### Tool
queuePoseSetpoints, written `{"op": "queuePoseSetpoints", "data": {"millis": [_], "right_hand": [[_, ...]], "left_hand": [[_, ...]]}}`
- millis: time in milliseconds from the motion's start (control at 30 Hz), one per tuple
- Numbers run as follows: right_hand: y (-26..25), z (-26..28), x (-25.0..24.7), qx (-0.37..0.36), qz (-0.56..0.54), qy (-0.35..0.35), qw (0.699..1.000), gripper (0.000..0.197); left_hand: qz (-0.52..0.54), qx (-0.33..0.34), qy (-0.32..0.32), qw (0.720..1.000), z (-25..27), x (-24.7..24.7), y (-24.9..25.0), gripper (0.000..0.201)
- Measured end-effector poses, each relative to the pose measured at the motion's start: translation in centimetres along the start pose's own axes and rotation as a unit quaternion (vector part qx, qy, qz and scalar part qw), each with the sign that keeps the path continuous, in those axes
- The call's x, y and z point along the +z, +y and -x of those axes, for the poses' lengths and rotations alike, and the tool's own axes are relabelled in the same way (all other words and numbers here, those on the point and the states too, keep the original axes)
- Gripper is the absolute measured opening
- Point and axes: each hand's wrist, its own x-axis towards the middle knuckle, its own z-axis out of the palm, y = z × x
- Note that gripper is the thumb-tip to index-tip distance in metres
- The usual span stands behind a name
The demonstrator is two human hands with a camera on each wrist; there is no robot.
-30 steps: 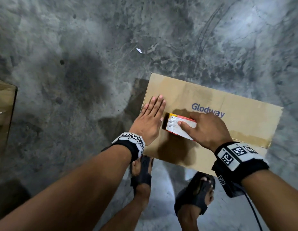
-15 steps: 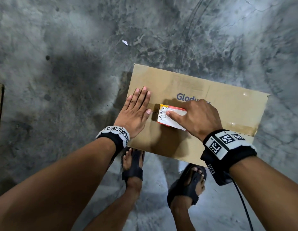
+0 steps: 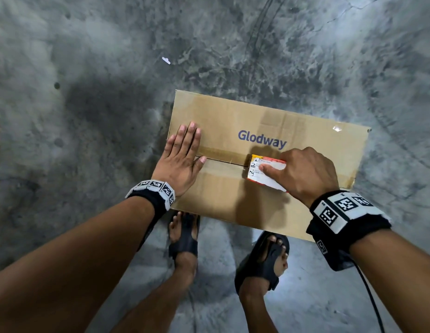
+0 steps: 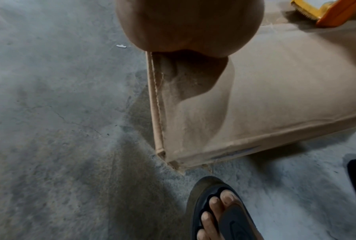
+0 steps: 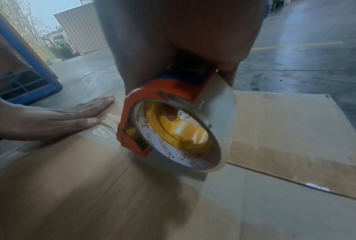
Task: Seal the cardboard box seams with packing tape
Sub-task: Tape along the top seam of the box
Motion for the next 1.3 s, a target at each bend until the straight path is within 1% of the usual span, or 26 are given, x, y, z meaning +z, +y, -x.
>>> {"op": "queuePoseSetpoints", "data": {"millis": [67,133,167,267,300,367,467,733,833,967,1067,1233,1300], "right_hand": [[-0.1,0.0,0.2,0.002,0.003,-0.003,1.000,0.056],[0.0,0.2,0.2,0.007,0.002,-0.004,1.000,0.056],[0.1,0.2,0.2,0.007,0.001,-0.003,1.000,0.056],[0.2,0.2,0.2,0.004,0.005,0.002,1.000,0.058],[0.1,0.2,0.2,0.002,0.007,0.004,1.000,0.058],[0.1,0.1,0.4,0.000,0.011,0.009,1.000,0.060],[0.2,-0.1,0.6,0.001,0.010,0.014,1.000,0.059],[1.2,0.7,-0.5,-0.012,-0.035,0.000,0.999,0.061],[3.7,1.6,-1.3,-0.016,-0.044,-0.001,0.999,0.057],[7.7,3.0,-1.9,0.004,-0.036,-0.008,0.999,0.056],[9.6,3.6,-1.9,0.019,-0.043,-0.005,0.999,0.056],[9.0,3.7,-0.9,0.025,-0.031,-0.015,0.999,0.051],[8.5,3.3,-0.6,0.031,-0.022,-0.016,0.999,0.054]], "left_hand": [[0.002,-0.022,0.004,1.000,0.2,-0.1,0.6,0.068],[0.024,-0.052,0.019,0.998,0.2,-0.4,2.3,0.068],[0.034,-0.053,0.027,0.998,0.0,-0.6,3.4,0.068],[0.050,-0.001,0.036,0.998,-1.0,-0.5,7.3,0.066],[0.049,0.006,0.034,0.998,-1.4,-0.2,8.2,0.065],[0.038,-0.001,0.025,0.999,-1.9,0.4,9.1,0.063],[0.017,-0.010,0.016,1.000,-2.2,1.0,9.2,0.062],[0.019,-0.004,-0.006,1.000,-2.4,0.9,8.5,0.063],[0.028,0.002,-0.009,1.000,-2.3,0.6,8.7,0.063],[0.036,-0.007,-0.030,0.999,-2.4,0.3,8.7,0.062],[0.040,-0.010,-0.041,0.998,-2.4,0.2,8.9,0.064],[0.032,-0.013,-0.023,0.999,-2.4,0.7,8.8,0.066],[0.023,-0.012,-0.018,1.000,-2.5,1.0,8.9,0.066]]}}
